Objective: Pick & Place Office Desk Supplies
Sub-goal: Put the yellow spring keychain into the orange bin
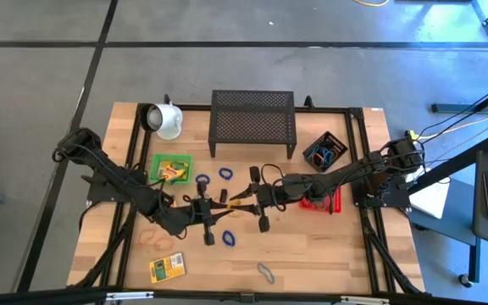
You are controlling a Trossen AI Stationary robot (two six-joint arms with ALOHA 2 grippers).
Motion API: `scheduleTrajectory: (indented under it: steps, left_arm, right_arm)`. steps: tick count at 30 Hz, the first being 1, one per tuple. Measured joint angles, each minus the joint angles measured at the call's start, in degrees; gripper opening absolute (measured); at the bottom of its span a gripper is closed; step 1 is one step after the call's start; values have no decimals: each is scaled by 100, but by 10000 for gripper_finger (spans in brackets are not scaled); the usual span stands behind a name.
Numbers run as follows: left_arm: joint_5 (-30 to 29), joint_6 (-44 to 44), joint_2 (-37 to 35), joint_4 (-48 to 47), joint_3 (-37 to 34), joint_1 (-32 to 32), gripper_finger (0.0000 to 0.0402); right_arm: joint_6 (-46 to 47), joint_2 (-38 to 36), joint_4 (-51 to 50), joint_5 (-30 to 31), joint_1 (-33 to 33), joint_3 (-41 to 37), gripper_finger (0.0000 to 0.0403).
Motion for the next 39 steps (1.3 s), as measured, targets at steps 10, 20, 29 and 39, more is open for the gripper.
scheduleTrajectory:
  steps: [10,20,29,39]
  left_arm:
    - [-50,-776,2,2,0,0,80]
    - [-215,-1600,2,-714,9,-47,155]
    - [-228,-3156,2,-2204,9,-157,162]
    - [176,-4131,2,-3086,9,-189,159]
  right_arm:
    - [259,-2,-3,104,-1,0,29]
    - [898,-545,-1836,1505,0,0,24]
    - [2850,-1555,-5616,2180,85,-2,32]
    - [5389,-1708,-8545,1855,426,-2,33]
